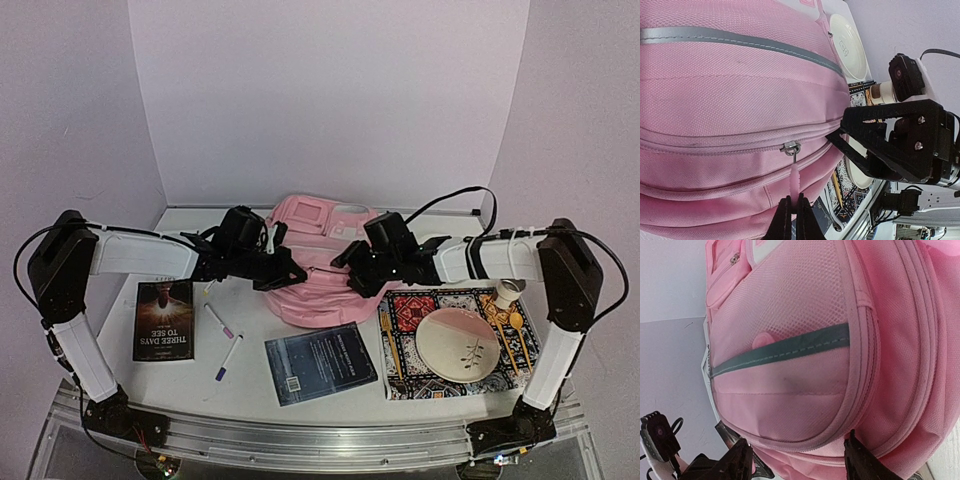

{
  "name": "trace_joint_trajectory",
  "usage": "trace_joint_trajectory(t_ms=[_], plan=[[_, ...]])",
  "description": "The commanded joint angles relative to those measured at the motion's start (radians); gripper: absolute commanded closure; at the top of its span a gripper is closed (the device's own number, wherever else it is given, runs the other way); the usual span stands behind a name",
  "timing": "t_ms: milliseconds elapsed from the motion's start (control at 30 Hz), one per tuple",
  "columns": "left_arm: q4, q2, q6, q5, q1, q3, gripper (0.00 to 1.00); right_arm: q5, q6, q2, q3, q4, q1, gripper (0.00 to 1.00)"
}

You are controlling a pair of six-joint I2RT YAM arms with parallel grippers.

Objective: Pack the student bag
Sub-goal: Hold the upper front pocket of the student bag.

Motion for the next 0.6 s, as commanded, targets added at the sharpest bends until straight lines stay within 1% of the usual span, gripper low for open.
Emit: trace_joint_trajectory(t_ms=[0, 200, 267, 433, 567], plan=[[0.067, -0.059, 0.005, 0.067, -0.004, 0.051, 1.00, 0.080, 0.010, 0.028, 0.058, 0.040, 0.004, 0.41], [0.065, -0.082, 0.011, 0.071, -0.004, 0.045, 1.00, 0.123, -0.004, 0.050, 0.095, 0.048, 0.000, 0.60], [0.062, -0.092, 0.015, 0.068, -0.004, 0.042, 1.00, 0.130, -0.013, 0.052, 0.106, 0.047, -0.003, 0.69], [0.008, -0.114, 0.063, 0.030, -0.004, 0.045, 1.00, 0.130, -0.034, 0.050, 0.125, 0.048, -0.019, 1.00], [-0.093, -0.128, 0.136, -0.063, -0.003, 0.057, 1.00, 0.124, -0.068, 0.027, 0.130, 0.048, -0.033, 1.00]])
